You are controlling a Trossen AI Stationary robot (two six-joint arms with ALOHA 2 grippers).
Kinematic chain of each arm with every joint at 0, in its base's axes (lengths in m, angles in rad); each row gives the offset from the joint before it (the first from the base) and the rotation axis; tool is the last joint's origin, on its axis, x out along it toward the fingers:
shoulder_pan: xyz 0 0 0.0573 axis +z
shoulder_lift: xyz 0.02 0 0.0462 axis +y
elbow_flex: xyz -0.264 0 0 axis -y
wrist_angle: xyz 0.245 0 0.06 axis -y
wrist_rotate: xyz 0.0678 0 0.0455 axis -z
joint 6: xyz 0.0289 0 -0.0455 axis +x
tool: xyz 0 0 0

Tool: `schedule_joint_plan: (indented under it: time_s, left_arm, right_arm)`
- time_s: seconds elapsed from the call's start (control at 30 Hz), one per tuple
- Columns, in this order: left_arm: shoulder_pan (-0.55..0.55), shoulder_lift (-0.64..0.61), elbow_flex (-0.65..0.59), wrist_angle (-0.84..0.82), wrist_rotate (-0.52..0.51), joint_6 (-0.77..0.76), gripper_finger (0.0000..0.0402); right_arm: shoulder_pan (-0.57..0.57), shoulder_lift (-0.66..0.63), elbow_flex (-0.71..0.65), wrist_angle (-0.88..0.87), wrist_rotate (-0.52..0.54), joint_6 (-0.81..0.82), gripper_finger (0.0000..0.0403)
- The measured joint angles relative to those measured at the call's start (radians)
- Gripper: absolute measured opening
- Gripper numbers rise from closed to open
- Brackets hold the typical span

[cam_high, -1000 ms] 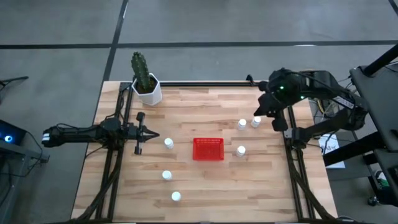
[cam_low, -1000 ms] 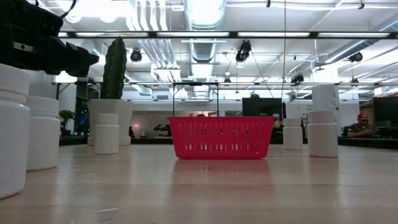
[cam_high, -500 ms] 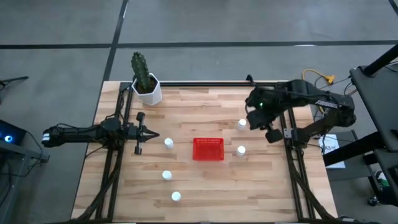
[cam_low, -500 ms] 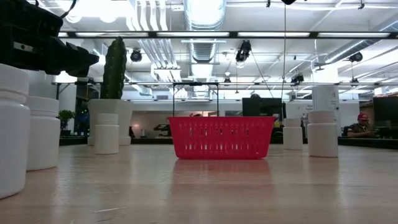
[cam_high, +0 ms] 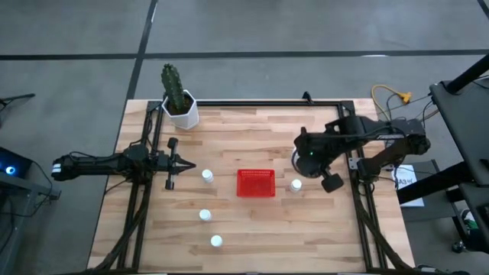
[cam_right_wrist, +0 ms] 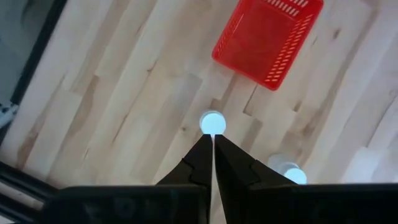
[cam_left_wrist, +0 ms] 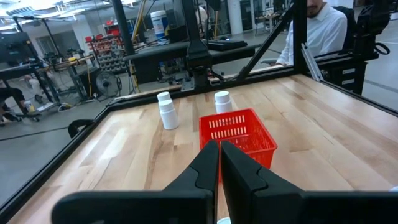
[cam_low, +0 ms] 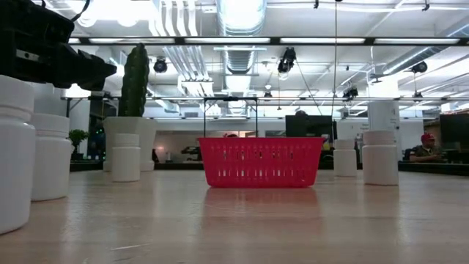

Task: Pick and place pill bottles into a basket
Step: Put the white medicine bottle into the red basket

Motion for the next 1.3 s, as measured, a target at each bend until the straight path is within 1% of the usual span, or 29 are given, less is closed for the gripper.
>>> schedule_joint_plan:
  time_s: [0.23,0.37,0.7,1.03,1.17,1.3]
  left_arm:
    - [0.000,0.000,0.000,0.000,0.000,0.000,0.0000]
    - [0.000,0.000,0.000,0.002,0.000,0.000,0.0000]
    - [0.000,0.002,0.000,-0.001,0.000,0.000,0.0000]
    - [0.000,0.003,0.000,-0.001,0.000,0.000,0.0000]
    - [0.000,0.006,0.000,-0.001,0.000,0.000,0.0000]
    - [0.000,0.007,0.000,0.000,0.000,0.000,0.0000]
  right_arm:
    - [0.011,0.025,0.000,0.002,0.007,0.001,0.0009]
    - [0.010,0.030,0.000,-0.007,0.059,0.001,0.0009]
    - [0.010,0.051,-0.001,-0.009,0.060,-0.007,0.0009]
    - [0.009,0.151,-0.008,-0.035,0.073,-0.012,0.0009]
    - [0.006,0.166,-0.032,-0.032,0.078,-0.015,0.0009]
    - [0.004,0.140,-0.094,0.030,0.077,-0.021,0.0009]
